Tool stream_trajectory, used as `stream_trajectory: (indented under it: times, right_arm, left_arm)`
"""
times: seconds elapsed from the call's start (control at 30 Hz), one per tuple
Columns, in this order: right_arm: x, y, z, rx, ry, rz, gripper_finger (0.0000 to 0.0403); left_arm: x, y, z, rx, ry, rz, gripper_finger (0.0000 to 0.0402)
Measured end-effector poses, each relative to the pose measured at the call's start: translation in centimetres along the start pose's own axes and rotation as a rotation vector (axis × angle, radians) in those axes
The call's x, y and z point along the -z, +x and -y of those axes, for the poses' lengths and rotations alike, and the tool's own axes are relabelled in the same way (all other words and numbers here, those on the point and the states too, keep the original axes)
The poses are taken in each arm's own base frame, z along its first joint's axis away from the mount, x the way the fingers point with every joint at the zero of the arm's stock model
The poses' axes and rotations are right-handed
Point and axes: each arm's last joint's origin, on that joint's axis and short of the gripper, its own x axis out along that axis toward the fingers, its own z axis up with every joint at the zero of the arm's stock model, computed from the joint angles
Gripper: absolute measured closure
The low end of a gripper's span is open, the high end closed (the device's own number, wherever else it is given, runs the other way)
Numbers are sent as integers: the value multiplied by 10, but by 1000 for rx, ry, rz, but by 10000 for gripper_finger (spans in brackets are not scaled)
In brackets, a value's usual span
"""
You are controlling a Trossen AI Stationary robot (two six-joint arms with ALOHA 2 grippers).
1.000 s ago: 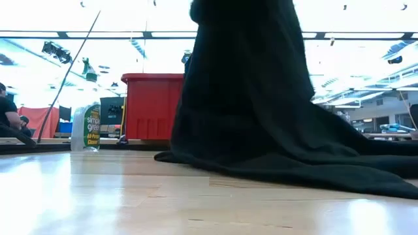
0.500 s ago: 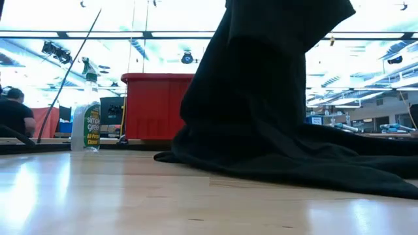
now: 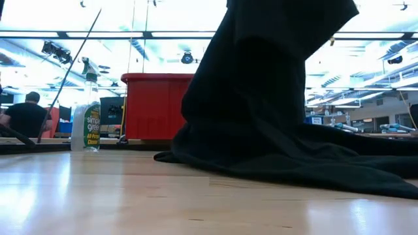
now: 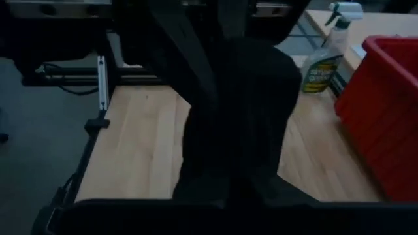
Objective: Fold laundry
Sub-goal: Fold the black shirt on the table
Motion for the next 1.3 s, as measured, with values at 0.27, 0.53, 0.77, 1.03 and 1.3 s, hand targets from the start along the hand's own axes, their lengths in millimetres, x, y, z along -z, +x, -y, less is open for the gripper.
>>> stream_trajectory:
  times: [0.27,0.53,0.77,1.03,1.3]
  right_arm:
    - [24,-49,15,-2,145,-262,397]
    - [52,-78,-11,-348,179,-549,398]
    - [127,-52,-54,-283,170,-832,398]
    - [199,-25,-85,-213,323,-883,398]
    - [205,-20,-89,-189,433,-816,398]
  left_arm:
    - [-3,-2,-14,-42,48,-47,194]
    - [31,25,-28,-28,71,-295,146]
    - [90,63,-18,7,101,-515,147]
    - [145,101,-22,-18,156,-659,147]
    - [155,121,-58,-36,240,-779,149]
